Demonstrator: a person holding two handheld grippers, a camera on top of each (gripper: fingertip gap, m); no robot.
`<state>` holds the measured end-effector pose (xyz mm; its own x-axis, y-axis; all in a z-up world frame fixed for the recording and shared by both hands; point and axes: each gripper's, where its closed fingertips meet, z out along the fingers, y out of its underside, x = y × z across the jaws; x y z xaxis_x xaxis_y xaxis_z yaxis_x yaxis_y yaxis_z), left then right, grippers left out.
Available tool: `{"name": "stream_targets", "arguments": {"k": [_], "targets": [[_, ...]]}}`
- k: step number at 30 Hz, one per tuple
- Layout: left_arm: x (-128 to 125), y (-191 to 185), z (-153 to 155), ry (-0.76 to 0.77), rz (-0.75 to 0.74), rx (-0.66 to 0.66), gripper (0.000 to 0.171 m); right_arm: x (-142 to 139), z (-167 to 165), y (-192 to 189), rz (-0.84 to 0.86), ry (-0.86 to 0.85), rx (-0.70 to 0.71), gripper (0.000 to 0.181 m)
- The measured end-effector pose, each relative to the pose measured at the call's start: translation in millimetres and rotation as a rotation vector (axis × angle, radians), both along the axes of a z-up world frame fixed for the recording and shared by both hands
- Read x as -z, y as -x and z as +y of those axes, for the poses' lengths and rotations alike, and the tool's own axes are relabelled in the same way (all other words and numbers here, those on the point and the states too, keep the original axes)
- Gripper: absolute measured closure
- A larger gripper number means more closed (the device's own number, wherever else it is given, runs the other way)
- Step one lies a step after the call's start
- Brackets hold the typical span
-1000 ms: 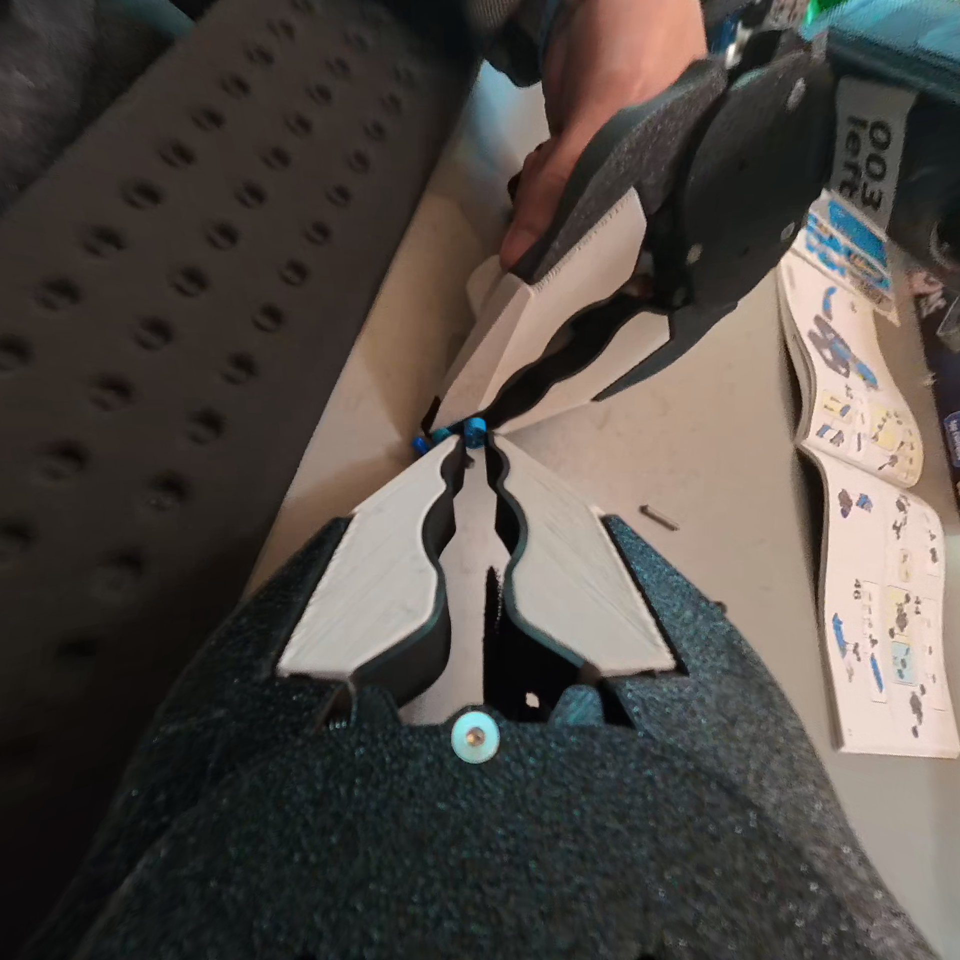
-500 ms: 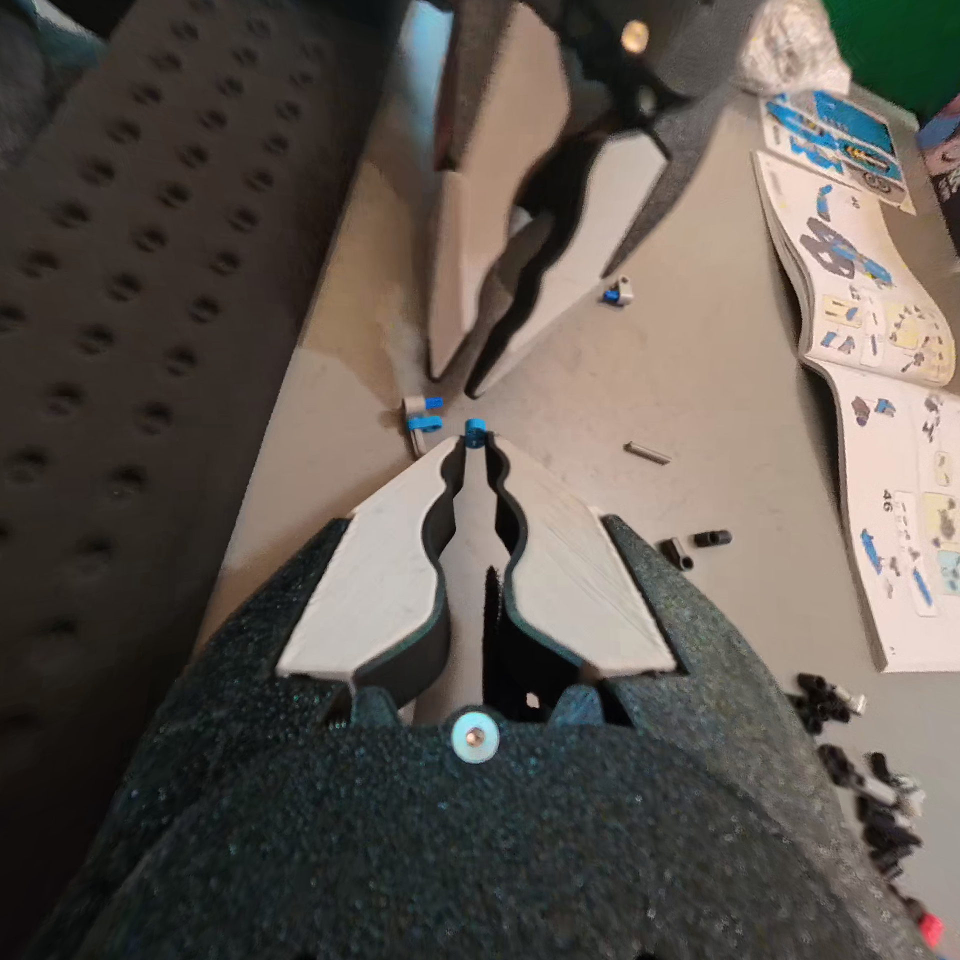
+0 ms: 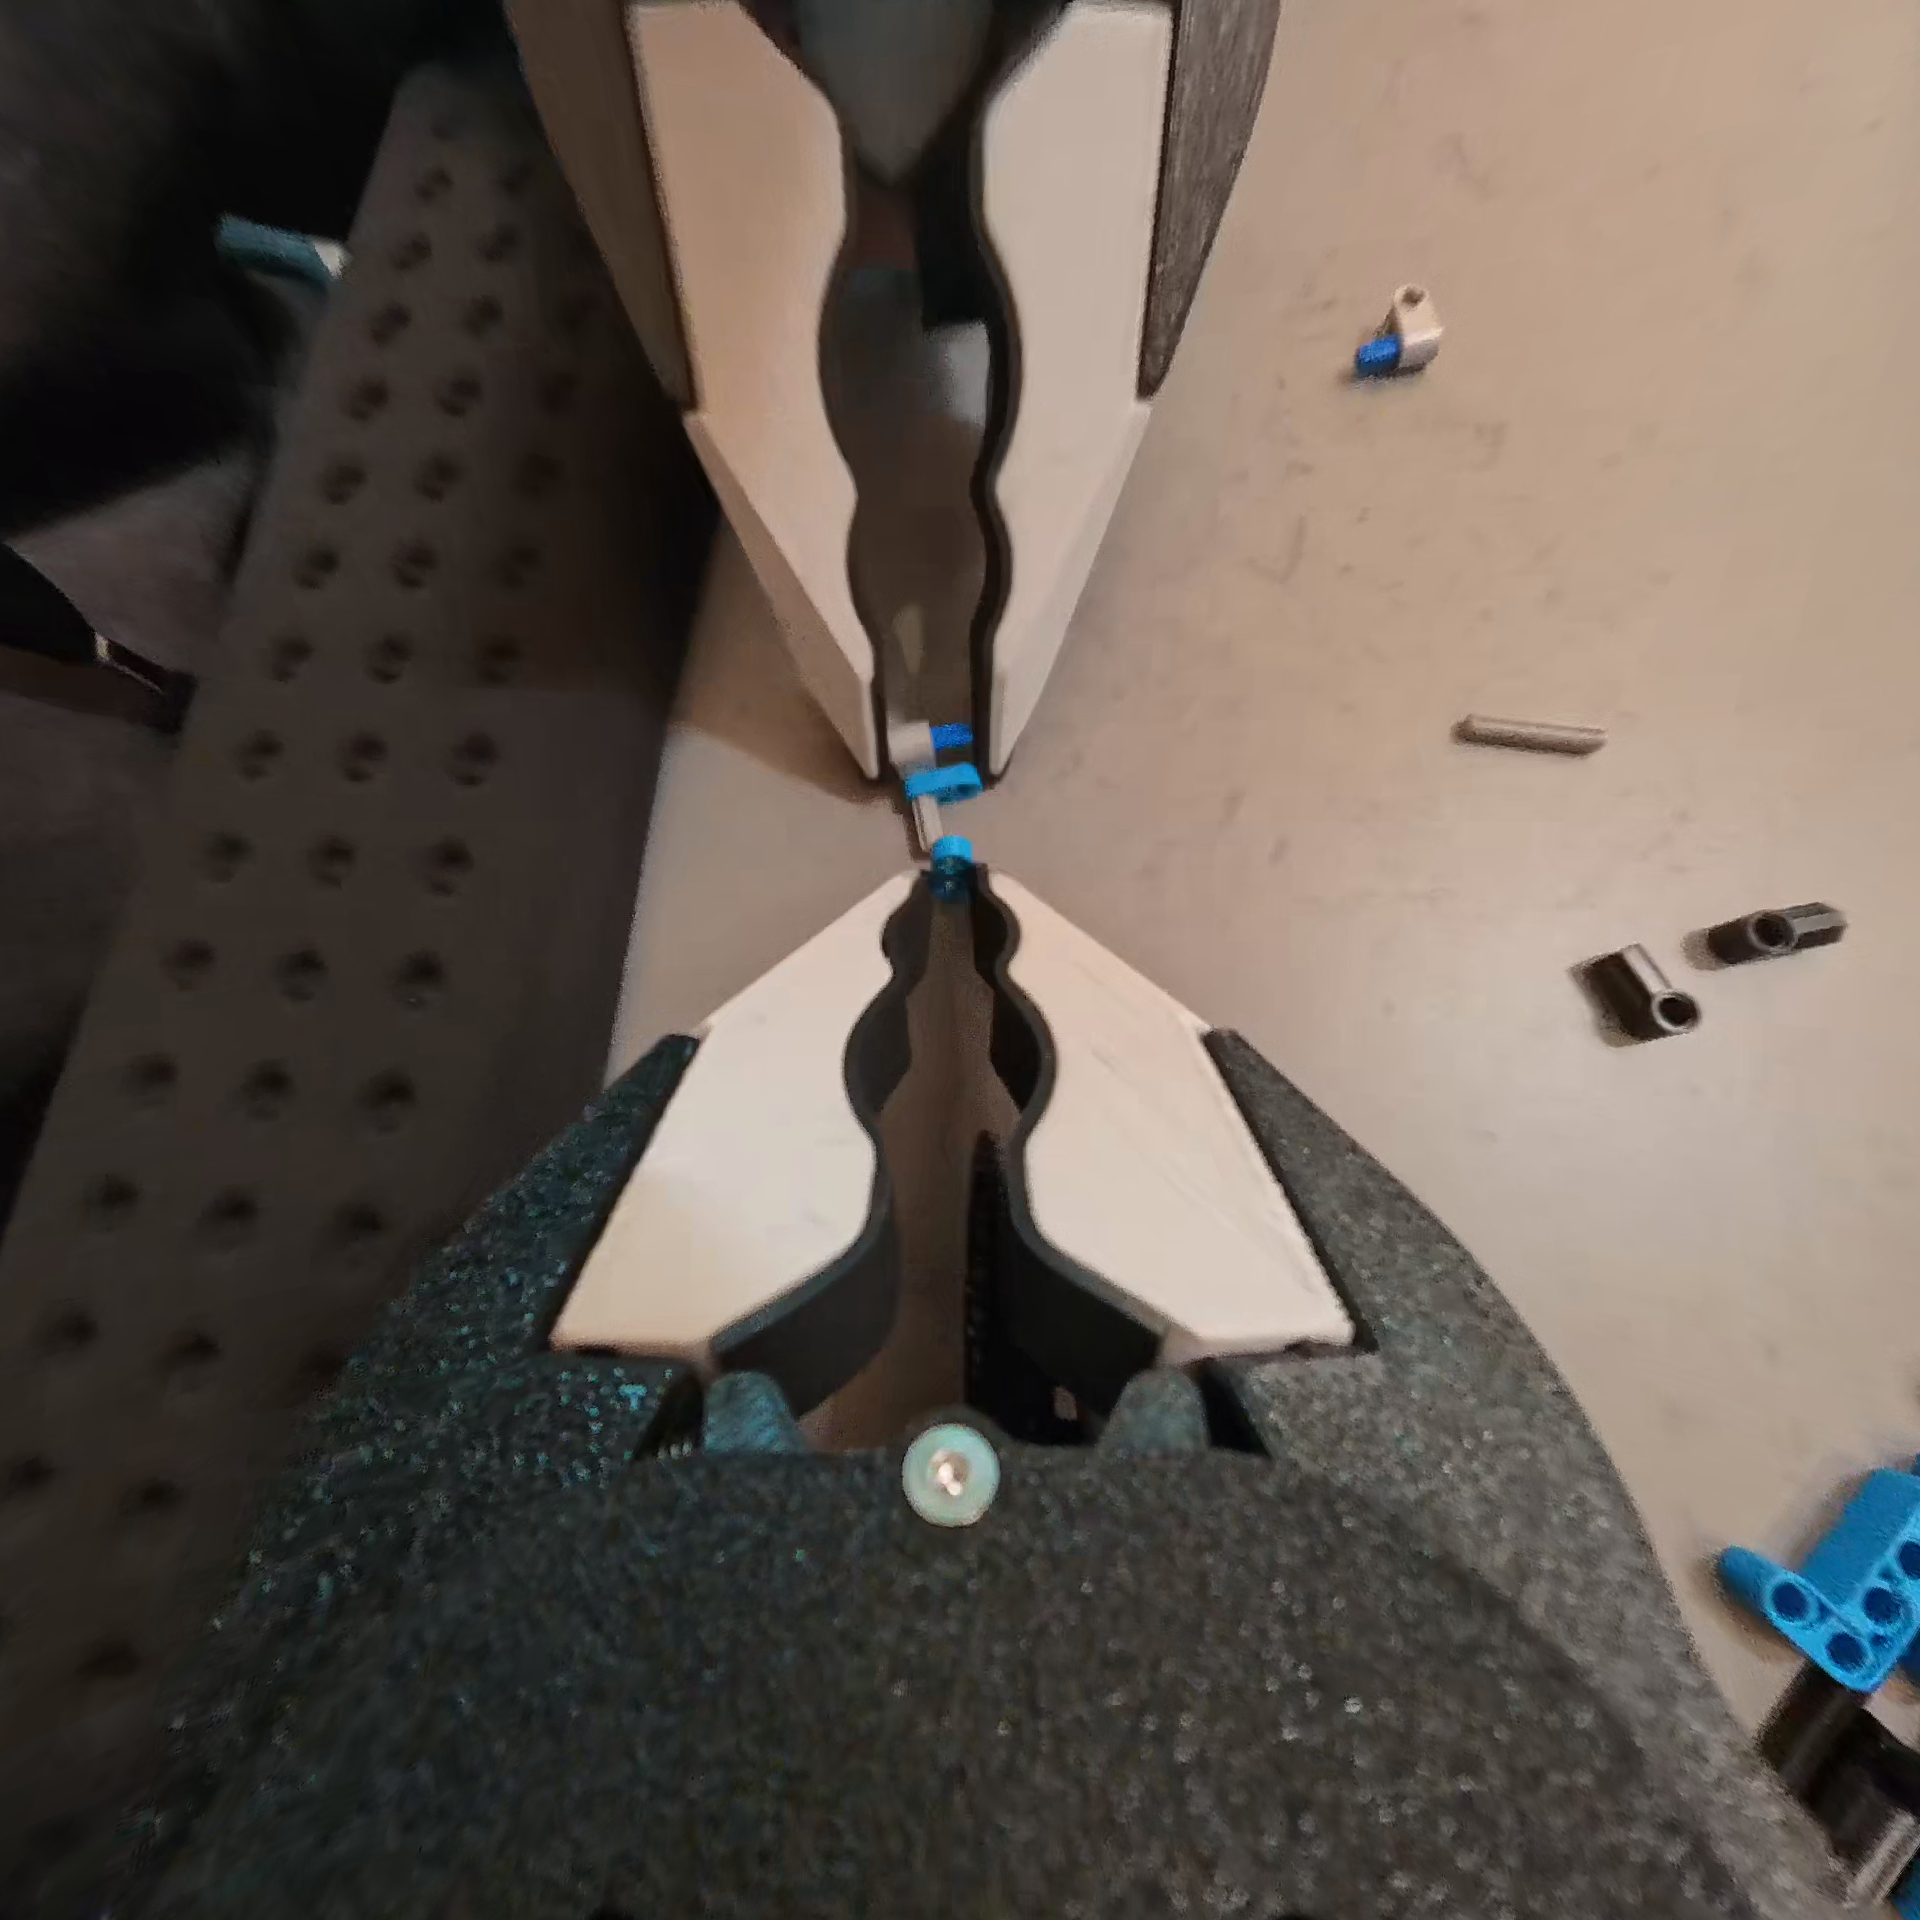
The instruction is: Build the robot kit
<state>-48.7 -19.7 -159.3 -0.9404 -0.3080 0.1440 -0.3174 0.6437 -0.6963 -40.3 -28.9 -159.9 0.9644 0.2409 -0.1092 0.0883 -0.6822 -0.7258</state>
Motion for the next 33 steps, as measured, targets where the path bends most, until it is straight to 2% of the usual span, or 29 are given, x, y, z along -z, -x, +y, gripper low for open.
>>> {"name": "stream_targets", "arguments": {"k": [4, 7, 9, 12, 15, 20, 22, 27, 30, 33], "targets": [[1, -4, -4, -0.056, -0.196, 0.072, 0.157, 2, -1, -1, 0.001, 0.000, 0.001, 0.174], [-2, -17, 0, -0.162, -0.505, 0.112, 0.156, 2, -2, -1, -0.023, -0.011, -0.007, 0.174], [-3, -19, 0, -0.205, -0.655, 0.150, 0.156, 2, -2, -2, -0.043, -0.018, -0.010, 0.174], [-4, -20, -2, -0.213, -0.705, 0.164, 0.156, -1, 0, -14, -0.126, -0.042, 0.025, 0.174], [-4, -21, -2, -0.213, -0.723, 0.174, 0.156, -14, 5, -11, -0.090, -0.116, 0.025, 0.175], [-4, -20, -4, -0.262, -0.842, 0.206, 0.156, -5, 5, -10, -0.087, -0.071, 0.017, 0.174], [-5, -20, -4, -0.252, -0.850, 0.196, 0.156, -1, 7, -8, -0.100, -0.055, 0.011, 0.174], [-4, -19, -1, -0.169, -0.682, 0.143, 0.155, -1, 5, -7, -0.149, -0.046, 0.007, 0.174], [-8, -14, 1, -0.113, -0.597, 0.135, 0.141, 1, 4, -8, -0.147, -0.034, 0.011, 0.174], [-12, -7, 5, -0.032, -0.469, 0.120, 0.138, 1, 4, -8, -0.145, -0.036, 0.011, 0.174]]}}
